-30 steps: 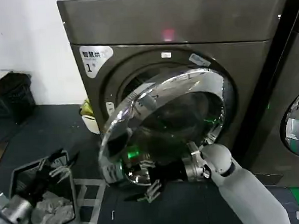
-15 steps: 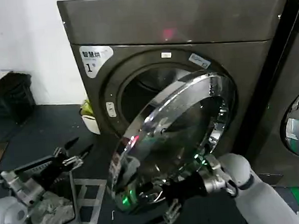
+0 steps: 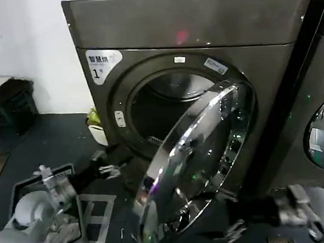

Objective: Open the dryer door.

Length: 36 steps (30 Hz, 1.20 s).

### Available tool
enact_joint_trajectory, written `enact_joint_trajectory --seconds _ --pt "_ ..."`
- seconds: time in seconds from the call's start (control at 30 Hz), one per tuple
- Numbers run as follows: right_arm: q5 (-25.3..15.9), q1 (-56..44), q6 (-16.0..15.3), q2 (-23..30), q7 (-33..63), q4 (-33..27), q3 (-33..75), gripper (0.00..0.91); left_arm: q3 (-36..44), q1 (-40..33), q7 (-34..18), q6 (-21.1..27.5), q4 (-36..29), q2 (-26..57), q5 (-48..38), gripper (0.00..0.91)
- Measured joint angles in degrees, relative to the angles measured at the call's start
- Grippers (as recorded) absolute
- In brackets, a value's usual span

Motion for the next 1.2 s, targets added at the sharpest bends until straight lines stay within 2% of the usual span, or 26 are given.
enact_joint_trajectory --seconds 0.37,0.47,0.73,0.9,1.07,1.2 --pt "-1.6 -8.8 1.8 4.8 18.7 1.2 30.1 0.907 9.8 -2.3 2.9 -2.8 -4.3 2.2 -0.3 0.907" --pt "-1.6 -10.4 0.1 5.6 25.4 2.1 35.8 0.907 12.7 -3.1 3.0 -3.3 -5.7 2.3 0.0 0.907" --pt "-1.8 -12.4 -7.9 5.8 43.8 2.7 49.1 0.907 23.7 -9.9 2.8 -5.5 -6.3 1.3 -1.5 0.907" --pt "-2.8 -13.8 -9.7 6.0 53.9 1.8 57.1 0.907 32.3 -16.6 2.8 -6.0 -5.6 -0.3 -1.0 0.907" --pt "-6.0 -15.4 -10.3 5.6 56.5 0.2 64.5 0.907 41.7 -24.0 2.5 -6.5 -3.2 -3.1 -1.5 0.907" --pt "-6.3 -16.6 -10.2 5.3 58.1 -1.4 70.5 0.907 48.3 -29.9 2.4 -7.3 -0.4 -6.9 -2.1 0.907"
